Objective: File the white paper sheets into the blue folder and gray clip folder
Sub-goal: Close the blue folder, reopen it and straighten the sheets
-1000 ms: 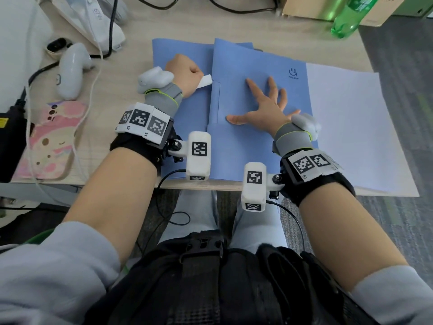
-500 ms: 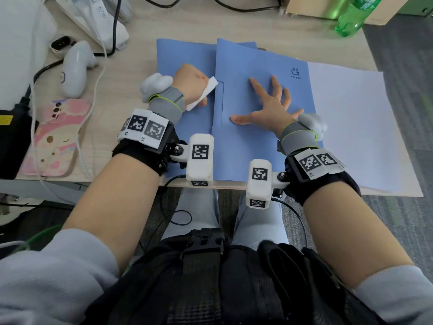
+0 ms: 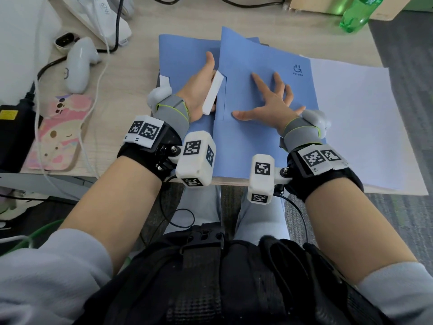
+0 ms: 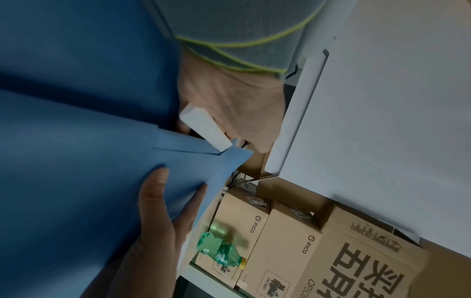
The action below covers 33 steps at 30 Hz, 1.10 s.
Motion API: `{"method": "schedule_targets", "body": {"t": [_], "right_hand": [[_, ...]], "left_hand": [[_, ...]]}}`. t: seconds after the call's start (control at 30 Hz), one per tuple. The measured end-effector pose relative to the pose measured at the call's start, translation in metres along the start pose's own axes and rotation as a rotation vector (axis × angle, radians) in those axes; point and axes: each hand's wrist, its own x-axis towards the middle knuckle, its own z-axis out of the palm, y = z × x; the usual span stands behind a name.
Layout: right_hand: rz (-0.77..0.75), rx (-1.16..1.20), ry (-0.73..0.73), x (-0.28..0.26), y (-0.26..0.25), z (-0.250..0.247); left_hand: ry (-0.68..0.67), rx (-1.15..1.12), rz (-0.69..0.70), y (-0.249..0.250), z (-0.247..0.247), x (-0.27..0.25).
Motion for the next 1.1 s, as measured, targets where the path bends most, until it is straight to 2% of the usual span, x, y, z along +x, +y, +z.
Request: {"method": "schedule_targets", "body": {"t": [0.3, 0.6, 0.67, 0.77, 0.93, 1.1], "right_hand": [[-0.011, 0.036, -0.005, -0.003, -0.002, -0.002], [-0.013, 0.072, -0.023, -0.001, 0.002, -0.003], [-0.011, 0.103, -0.036, -0.002, 0.001, -0.005], [-0.008, 0.120, -0.032, -0.003, 0.000, -0.008], [0.005, 0.116, 0.060, 0.003, 0.004, -0.004], [0.195, 0.167, 0.283, 0.014, 0.018, -0.002]], "left_hand": [[0.065, -0.117, 0.032, -0.001, 0.018, -0.007], [0.010, -0.218, 0.062, -0.010, 0.015, -0.003], [0.000, -0.209, 0.048, -0.013, 0.009, -0.002], [-0.011, -0.049, 0.084, -0.011, 0.013, -0.007], [0.145, 0.083, 0.109, -0.009, 0.019, -0.006], [0.218, 0.087, 0.152, -0.006, 0.002, -0.010]]}}
